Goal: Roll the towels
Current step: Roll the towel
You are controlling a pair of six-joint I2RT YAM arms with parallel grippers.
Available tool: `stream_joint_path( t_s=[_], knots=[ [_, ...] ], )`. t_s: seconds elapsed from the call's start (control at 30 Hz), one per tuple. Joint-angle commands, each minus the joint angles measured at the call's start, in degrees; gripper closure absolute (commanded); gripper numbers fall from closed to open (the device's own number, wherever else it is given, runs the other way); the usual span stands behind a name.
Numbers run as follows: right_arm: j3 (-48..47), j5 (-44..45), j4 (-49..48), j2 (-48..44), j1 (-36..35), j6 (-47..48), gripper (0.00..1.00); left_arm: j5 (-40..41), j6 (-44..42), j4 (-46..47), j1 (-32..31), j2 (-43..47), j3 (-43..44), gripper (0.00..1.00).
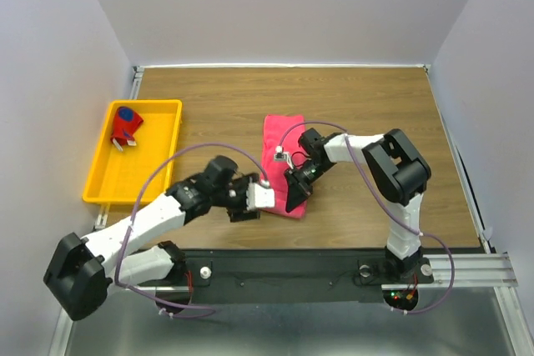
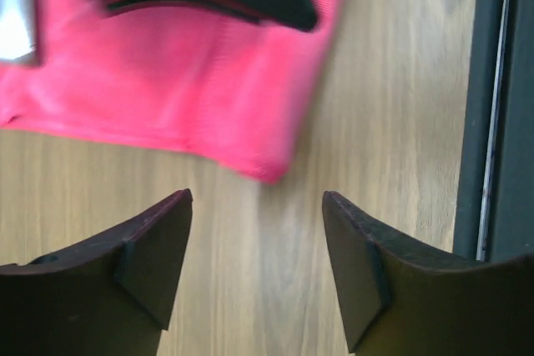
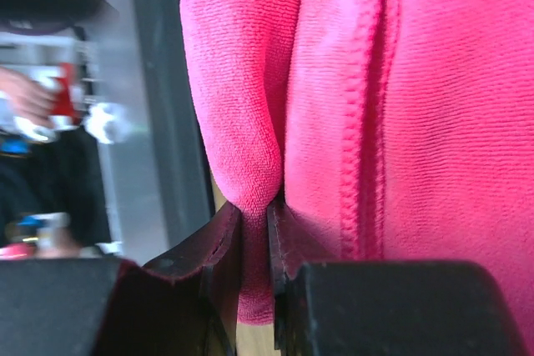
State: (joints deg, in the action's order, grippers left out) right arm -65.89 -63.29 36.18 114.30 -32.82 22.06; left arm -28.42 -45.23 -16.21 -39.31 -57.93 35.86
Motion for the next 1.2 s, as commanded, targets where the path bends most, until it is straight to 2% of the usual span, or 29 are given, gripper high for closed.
stream_joint_path(
  t_s=[0.0,0.23,0.43,0.47,0.53,0.57,0.67,0.7,0.87,0.93,0.97,1.07,1.1,1.13,1.17],
  knots=[
    [-3.80,-4.47,4.41,4.42,1.44,1.22,0.98,14.43,-3.89,10.74,-11.11,-0.51,-3.60,0.25],
    [-7.58,-6.76,10.65,9.36,2.58,4.65,0.97,19.44,-7.59,18.83,-19.48,-9.56,-2.54,0.24],
    [-12.85,-8.78,22.86,15.07,3.37,14.57,0.95,21.04,-9.70,22.36,-22.13,-16.24,-2.81,0.25],
    [-14.69,-8.96,27.40,16.55,3.46,18.94,0.95,21.65,-9.26,23.49,-22.21,-17.81,-3.07,0.27],
    [-16.19,-9.22,33.56,18.06,3.64,24.48,0.94,23.32,-8.65,23.77,-22.21,-19.67,-2.81,0.32],
    [-17.07,-9.66,34.99,18.58,3.64,25.82,0.94,23.68,-8.30,23.16,-22.21,-21.50,-2.20,0.41],
    [-17.52,-9.93,36.41,18.86,4.34,27.33,0.91,23.33,-5.49,21.14,-22.13,-23.10,-0.79,0.59],
    [-17.69,-9.67,36.41,18.68,4.52,27.07,0.90,22.81,-4.78,20.52,-22.13,-23.19,-0.53,0.70],
    [-21.47,-6.60,35.36,16.92,6.89,22.68,0.72,15.69,-2.05,12.19,-22.04,-23.98,2.28,0.81],
    [-22.87,-4.23,32.74,15.61,8.29,18.74,0.68,12.01,-1.70,9.63,-22.13,-24.25,3.08,0.83],
    [-23.75,-1.34,28.89,13.51,9.86,13.84,0.66,10.68,-1.35,8.57,-22.13,-24.59,3.51,0.83],
    [-25.95,4.29,22.46,9.12,13.46,6.79,0.49,6.46,-0.12,3.74,-21.60,-26.78,5.71,0.83],
    [-26.65,5.18,21.92,8.23,14.35,5.98,0.35,5.58,0.58,1.90,-21.34,-27.49,6.76,0.83],
    [-27.27,5.89,21.65,7.26,15.23,5.54,0.32,5.05,0.76,1.01,-20.99,-28.11,7.38,0.83],
    [-27.45,6.07,21.47,5.08,17.24,5.27,0.22,4.35,1.11,-0.22,-20.03,-29.24,8.43,0.83]
  ],
)
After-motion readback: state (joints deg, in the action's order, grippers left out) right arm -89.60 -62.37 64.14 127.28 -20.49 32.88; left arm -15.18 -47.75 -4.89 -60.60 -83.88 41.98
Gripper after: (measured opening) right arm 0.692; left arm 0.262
